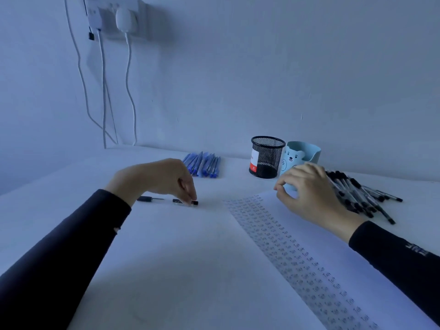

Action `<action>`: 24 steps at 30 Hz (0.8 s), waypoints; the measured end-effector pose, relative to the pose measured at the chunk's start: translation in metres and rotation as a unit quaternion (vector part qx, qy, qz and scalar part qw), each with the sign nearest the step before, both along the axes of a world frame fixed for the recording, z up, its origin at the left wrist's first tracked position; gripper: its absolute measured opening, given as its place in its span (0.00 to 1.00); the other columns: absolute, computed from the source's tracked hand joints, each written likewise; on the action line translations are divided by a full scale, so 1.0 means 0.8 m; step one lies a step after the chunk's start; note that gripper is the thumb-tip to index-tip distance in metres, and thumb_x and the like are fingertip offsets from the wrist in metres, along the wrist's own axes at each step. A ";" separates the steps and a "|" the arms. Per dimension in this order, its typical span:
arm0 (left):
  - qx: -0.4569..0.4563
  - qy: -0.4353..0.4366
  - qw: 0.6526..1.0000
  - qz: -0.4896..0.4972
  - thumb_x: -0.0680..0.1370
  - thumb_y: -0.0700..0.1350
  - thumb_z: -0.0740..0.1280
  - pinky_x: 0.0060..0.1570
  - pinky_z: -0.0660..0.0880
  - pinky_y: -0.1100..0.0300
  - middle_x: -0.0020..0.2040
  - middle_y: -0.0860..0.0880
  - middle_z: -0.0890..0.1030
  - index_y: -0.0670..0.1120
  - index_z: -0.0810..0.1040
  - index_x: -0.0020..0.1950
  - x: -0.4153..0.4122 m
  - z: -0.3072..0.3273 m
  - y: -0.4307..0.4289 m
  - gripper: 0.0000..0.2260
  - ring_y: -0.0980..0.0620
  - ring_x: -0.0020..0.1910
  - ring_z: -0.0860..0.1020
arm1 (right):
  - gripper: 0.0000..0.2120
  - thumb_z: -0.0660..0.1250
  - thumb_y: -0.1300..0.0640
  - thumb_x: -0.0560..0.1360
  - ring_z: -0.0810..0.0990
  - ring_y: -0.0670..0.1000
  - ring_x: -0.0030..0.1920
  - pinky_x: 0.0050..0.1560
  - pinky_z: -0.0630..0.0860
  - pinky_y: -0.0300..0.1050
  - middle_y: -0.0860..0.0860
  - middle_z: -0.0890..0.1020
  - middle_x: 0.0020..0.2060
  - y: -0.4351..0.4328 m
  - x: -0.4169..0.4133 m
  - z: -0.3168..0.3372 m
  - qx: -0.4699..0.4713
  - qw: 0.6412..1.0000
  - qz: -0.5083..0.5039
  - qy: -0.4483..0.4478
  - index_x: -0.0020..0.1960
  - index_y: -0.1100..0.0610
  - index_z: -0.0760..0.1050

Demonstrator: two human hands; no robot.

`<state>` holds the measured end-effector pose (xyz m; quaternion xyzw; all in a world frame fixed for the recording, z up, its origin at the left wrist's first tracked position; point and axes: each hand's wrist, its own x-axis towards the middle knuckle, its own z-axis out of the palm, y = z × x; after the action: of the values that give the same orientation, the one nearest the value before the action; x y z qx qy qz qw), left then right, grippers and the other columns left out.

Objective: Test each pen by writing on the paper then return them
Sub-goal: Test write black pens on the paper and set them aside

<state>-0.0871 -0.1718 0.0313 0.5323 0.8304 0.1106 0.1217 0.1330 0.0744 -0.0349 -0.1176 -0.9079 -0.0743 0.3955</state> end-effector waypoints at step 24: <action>0.294 0.033 0.944 -0.144 0.79 0.34 0.64 0.53 0.68 0.79 0.60 0.51 0.80 0.46 0.77 0.66 0.075 -0.055 0.064 0.17 0.60 0.51 0.78 | 0.14 0.65 0.36 0.73 0.74 0.42 0.53 0.63 0.65 0.47 0.35 0.82 0.45 -0.033 0.015 0.034 -0.230 0.954 0.094 -0.169 0.49 0.41 0.83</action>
<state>-0.0274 -0.1207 -0.0126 0.6617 0.6789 0.3138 -0.0536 0.1453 0.0478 -0.0078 -0.1056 -0.9609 0.1549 0.2040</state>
